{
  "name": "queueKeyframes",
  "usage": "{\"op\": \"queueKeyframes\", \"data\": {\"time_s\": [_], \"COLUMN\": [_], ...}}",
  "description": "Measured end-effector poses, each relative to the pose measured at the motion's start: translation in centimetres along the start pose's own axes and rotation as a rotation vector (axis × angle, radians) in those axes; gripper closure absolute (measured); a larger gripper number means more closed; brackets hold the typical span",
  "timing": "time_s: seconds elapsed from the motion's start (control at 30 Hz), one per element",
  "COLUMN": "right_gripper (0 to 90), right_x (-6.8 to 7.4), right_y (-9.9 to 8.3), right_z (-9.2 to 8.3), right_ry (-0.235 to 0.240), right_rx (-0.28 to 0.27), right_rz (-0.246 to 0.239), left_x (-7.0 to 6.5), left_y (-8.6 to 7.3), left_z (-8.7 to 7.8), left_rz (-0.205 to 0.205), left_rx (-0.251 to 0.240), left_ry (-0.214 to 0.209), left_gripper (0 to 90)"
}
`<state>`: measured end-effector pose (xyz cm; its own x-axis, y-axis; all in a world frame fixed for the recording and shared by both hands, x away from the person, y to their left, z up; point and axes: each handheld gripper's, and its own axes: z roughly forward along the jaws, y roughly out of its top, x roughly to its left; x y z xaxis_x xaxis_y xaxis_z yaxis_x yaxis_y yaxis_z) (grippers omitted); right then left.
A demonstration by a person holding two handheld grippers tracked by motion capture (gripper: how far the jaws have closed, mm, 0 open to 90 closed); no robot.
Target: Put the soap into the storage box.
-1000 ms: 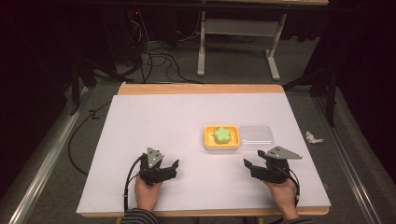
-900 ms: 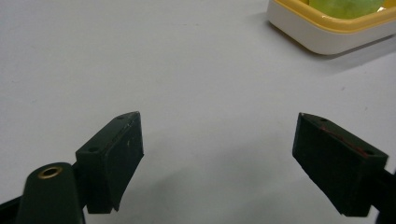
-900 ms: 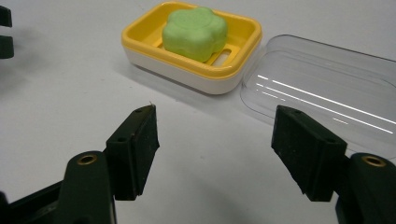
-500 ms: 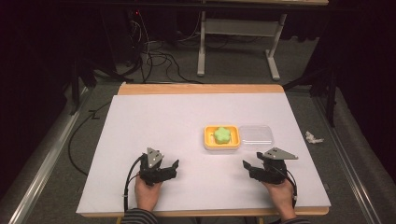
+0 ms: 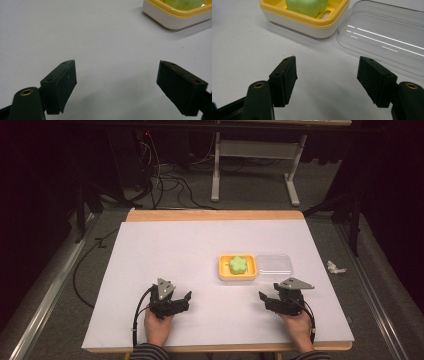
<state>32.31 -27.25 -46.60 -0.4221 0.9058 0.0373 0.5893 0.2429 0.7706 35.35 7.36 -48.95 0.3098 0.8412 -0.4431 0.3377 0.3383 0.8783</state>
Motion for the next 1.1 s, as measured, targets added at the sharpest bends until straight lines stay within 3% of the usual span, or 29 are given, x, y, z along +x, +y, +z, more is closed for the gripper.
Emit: {"op": "queueKeyframes", "data": {"time_s": [1.1], "right_gripper": [33.2], "right_x": [0.1], "right_y": [-0.6], "right_z": [1.4], "right_ry": [-0.034], "right_rx": [0.028], "right_rz": [-0.016], "left_x": [0.0], "left_y": [0.0], "left_z": [0.0], "left_rz": [0.001], "left_rx": [0.001], "left_ry": [-0.002], "left_gripper": [16.8]}}
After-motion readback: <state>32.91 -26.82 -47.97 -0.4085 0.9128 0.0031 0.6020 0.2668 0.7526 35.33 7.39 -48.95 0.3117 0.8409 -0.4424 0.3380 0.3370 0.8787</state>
